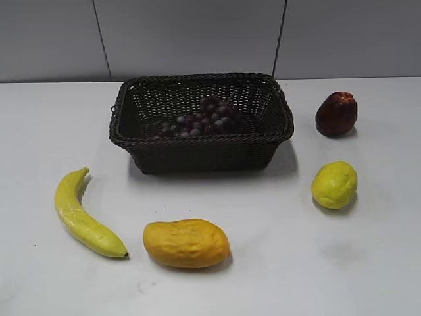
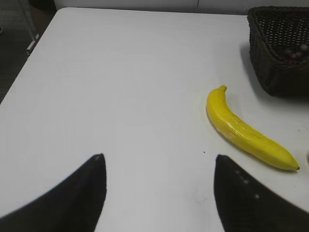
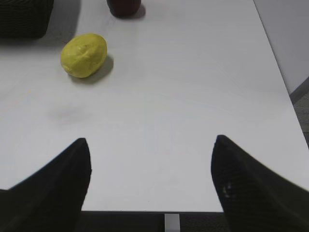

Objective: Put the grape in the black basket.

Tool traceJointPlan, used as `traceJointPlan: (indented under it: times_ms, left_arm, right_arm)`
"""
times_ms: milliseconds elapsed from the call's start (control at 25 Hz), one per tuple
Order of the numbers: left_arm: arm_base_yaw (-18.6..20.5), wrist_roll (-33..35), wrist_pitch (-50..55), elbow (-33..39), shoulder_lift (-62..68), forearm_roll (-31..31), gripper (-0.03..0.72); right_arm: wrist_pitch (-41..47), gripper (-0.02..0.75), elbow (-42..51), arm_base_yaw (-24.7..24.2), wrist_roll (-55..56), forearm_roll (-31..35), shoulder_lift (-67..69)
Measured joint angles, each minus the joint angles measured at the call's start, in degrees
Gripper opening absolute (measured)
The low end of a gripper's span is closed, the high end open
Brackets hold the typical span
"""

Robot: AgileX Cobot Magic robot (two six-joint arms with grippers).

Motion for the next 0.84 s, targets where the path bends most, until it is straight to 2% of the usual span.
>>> traceJointPlan:
  times_ms: [840]
  left_arm:
    - [0.00, 0.00, 0.00, 0.13, 0.00, 0.04, 0.530]
  right_arm:
    - [0.00, 0.588, 0.00, 0.00, 0.00, 0.00, 0.00]
